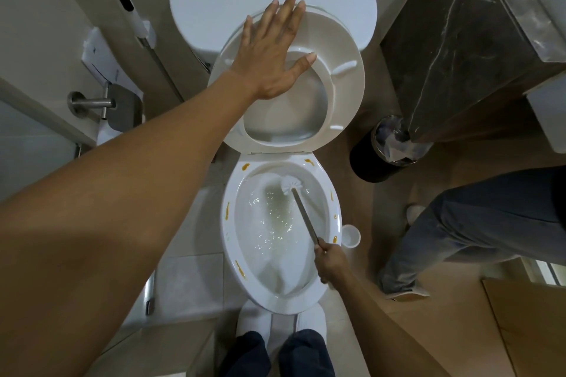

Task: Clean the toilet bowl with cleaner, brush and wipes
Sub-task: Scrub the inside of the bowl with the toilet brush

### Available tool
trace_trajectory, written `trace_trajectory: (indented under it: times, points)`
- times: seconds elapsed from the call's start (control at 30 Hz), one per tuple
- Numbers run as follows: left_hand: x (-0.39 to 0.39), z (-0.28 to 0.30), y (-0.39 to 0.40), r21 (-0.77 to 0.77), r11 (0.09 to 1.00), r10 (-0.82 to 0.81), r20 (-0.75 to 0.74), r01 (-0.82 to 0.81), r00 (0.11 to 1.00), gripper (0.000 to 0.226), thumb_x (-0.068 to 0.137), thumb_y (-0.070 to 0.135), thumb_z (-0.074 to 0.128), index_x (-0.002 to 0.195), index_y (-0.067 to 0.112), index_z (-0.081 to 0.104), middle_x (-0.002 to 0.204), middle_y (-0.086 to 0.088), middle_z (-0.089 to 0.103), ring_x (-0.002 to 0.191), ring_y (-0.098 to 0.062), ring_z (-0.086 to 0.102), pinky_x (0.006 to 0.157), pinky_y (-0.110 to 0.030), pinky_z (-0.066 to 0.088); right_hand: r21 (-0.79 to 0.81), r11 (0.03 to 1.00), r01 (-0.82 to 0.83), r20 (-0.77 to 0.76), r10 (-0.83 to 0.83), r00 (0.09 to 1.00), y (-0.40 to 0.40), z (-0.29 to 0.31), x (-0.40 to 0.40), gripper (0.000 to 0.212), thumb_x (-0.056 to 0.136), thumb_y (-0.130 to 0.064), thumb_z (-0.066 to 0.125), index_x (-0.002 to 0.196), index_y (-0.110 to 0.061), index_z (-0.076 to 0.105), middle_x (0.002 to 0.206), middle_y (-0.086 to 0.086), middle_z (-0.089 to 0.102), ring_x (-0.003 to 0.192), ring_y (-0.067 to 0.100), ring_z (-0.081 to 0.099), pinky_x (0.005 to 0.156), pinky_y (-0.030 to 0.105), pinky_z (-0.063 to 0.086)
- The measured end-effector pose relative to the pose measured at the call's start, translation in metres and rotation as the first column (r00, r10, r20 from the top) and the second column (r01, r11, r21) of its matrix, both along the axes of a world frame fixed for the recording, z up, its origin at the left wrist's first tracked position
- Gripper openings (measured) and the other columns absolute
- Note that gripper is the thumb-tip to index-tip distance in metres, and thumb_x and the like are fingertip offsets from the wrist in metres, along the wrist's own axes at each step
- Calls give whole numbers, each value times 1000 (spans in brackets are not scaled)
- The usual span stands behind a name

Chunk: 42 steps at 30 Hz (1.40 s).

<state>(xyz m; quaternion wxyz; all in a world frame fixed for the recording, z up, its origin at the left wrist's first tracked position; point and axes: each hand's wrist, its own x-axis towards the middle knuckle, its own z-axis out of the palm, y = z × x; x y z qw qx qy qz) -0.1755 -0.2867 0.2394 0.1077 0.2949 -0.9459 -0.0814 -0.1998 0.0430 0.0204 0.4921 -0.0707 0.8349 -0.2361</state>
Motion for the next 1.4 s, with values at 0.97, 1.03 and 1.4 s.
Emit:
trace_trajectory:
  times: [0.97,1.03,1.4]
  points:
    - [-2,0,-1,0,1000,-1,2,1,1000,77,94,61,23,152,17,-5,160,-4,-10,146,-25,-9,115,-54,-4,11,985,-174,140,171,975,20,5,40,38,101,-26,42,136,-14,48,66,-1,46,48,10,42,41,19,37]
    - [-2,0,-1,3,1000,4,4,-4,1000,77,94,61,23,152,17,-5,160,-4,-10,146,-25,-9,115,-54,-5,19,985,-172,132,168,977,17,7,36,36,101,-26,42,133,-11,50,67,1,46,49,10,41,42,20,37]
    - [-2,-3,0,10,1000,8,-18,-8,1000,76,95,60,24,152,19,-6,160,-2,-10,146,-24,-10,115,-55,-5,45,917,-395,63,392,918,49,11,40,38,101,-28,42,133,-11,53,69,-10,48,54,2,44,48,13,38]
